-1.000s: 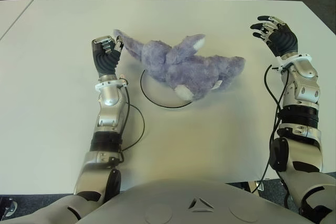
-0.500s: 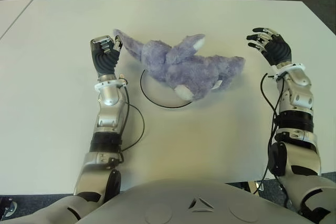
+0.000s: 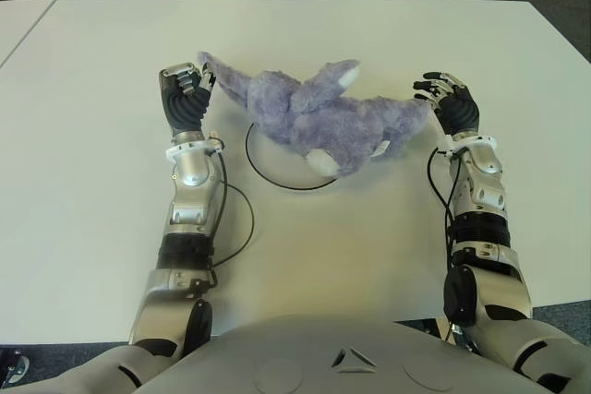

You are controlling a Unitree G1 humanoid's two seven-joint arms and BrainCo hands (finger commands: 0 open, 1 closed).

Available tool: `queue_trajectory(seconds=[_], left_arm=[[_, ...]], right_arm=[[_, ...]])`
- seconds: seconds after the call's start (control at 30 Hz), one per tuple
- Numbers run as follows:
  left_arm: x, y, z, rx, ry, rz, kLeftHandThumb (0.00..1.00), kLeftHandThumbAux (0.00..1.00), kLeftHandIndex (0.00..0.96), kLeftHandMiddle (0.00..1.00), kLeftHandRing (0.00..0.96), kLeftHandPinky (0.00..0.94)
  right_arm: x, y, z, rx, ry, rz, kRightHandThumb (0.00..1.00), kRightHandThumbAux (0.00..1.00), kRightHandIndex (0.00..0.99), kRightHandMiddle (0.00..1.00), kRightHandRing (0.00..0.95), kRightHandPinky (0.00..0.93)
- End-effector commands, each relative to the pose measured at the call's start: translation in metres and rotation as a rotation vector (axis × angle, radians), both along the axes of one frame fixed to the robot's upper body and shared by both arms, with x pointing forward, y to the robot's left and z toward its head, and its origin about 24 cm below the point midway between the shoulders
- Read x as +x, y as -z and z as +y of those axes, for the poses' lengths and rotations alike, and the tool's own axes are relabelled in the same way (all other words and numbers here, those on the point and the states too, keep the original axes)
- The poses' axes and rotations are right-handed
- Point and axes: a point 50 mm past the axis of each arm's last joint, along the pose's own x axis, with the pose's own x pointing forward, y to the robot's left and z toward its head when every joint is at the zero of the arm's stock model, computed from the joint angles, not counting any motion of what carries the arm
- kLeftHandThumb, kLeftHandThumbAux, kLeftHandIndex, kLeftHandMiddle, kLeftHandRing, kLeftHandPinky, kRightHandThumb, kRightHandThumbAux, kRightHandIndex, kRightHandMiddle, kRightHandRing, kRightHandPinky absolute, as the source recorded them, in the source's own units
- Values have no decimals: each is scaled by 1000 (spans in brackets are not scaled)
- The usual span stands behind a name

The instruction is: Put the doll into the plate.

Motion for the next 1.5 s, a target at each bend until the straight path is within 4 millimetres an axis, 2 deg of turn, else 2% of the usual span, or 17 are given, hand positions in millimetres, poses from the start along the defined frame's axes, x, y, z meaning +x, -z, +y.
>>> queue_trajectory(seconds=[0.03, 0.6, 1.1, 1.5], left_arm=[[-30, 54, 4, -19, -35, 230, 540, 749, 836, 902, 913, 909], [-30, 54, 2, -30, -43, 230, 550, 748, 837, 904, 915, 913], [-30, 55, 1, -48, -24, 217, 540, 757, 835, 902, 913, 906], [-30, 55, 1, -47, -34, 223, 515, 772, 836, 903, 913, 910]], right_arm=[[1, 11, 5, 21, 70, 16, 835, 682, 404, 505, 630, 622], [-8, 38, 21, 47, 332, -21, 839, 680, 405, 557, 714, 667], [-15, 41, 29, -67, 359, -35, 851, 672, 427, 560, 786, 784], [-23, 42, 28, -73, 372, -13, 853, 672, 427, 559, 830, 844]])
